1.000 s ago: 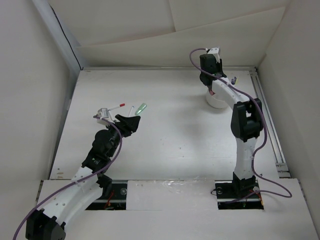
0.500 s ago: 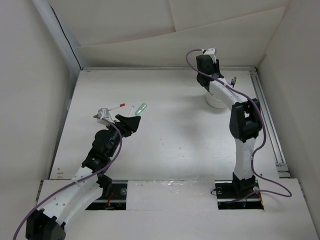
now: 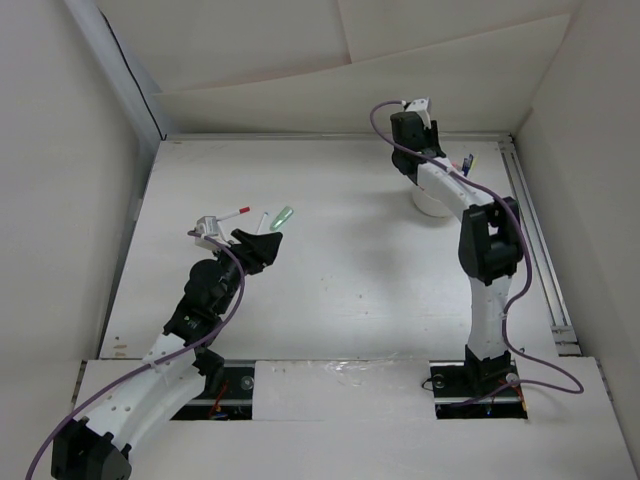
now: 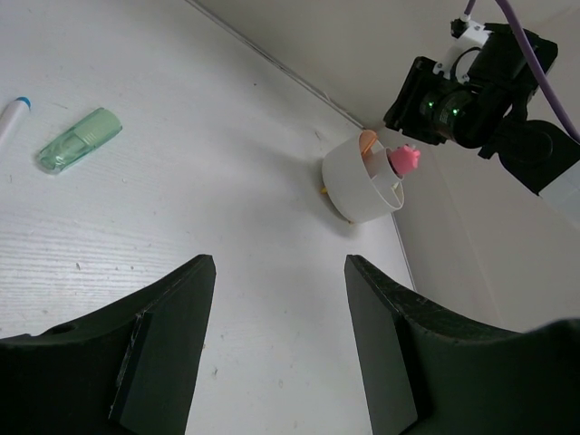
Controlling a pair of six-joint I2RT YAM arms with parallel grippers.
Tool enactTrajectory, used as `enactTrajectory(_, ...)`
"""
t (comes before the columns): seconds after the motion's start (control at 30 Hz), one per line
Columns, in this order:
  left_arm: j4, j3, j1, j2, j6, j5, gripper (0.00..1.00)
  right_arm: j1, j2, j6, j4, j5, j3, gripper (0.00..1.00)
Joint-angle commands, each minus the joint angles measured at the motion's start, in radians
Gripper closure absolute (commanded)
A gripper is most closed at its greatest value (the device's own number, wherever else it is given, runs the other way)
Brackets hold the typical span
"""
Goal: Sort the stationery into containers
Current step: Place the stationery into the container, then grab a piece of stationery with the right arm
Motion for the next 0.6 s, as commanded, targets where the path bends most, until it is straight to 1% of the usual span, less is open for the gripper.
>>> enactTrajectory(0.0, 0.052, -0.001, 0.004, -0.002, -0.003, 0.011, 0.44, 0.033, -0.072, -0.005, 0.033, 0.004, 0.004, 0.54)
enactTrajectory(0.13, 0.052, -0.001, 0.004, -0.002, -0.003, 0.011, 0.44, 0.093, -0.107, 0.014, 0.013, -0.056, 0.004, 0.53)
enactTrajectory(0.2, 0.052, -0.001, 0.004, -0.002, -0.003, 0.011, 0.44, 0.120, -0.136, 0.025, 0.003, -0.107, 0.004, 0.56)
enactTrajectory(0.27, 0.052, -0.001, 0.004, -0.002, -0.003, 0.002, 0.44, 0.162, -0.136, 0.050, -0.019, -0.244, 0.004, 0.66)
enactTrajectory(0.3, 0.042, -0.001, 0.004, -0.011, -0.003, -0.007, 0.44, 0.175, -0.136, 0.086, -0.028, -0.298, 0.004, 0.79)
enactTrajectory(0.33, 0.042, -0.001, 0.004, -0.011, -0.003, -0.019, 0.44, 0.201, -0.136, 0.106, -0.028, -0.416, 0.004, 0.89)
enactTrajectory(0.37, 0.033, -0.001, 0.004, -0.023, -0.003, -0.019, 0.44, 0.214, -0.136, 0.124, -0.028, -0.474, 0.004, 0.97)
enactTrajectory(0.4, 0.033, -0.001, 0.004, -0.023, -0.003, -0.029, 0.44, 0.229, -0.124, 0.156, -0.028, -0.518, 0.004, 1.00)
enactTrajectory(0.47, 0.024, -0.001, 0.004, -0.044, -0.003, -0.038, 0.44, 0.280, -0.107, 0.184, 0.016, -0.619, -0.010, 1.00)
enactTrajectory(0.57, 0.015, -0.001, 0.004, -0.054, -0.003, -0.049, 0.44, 0.347, -0.037, 0.233, 0.006, -0.659, 0.039, 1.00)
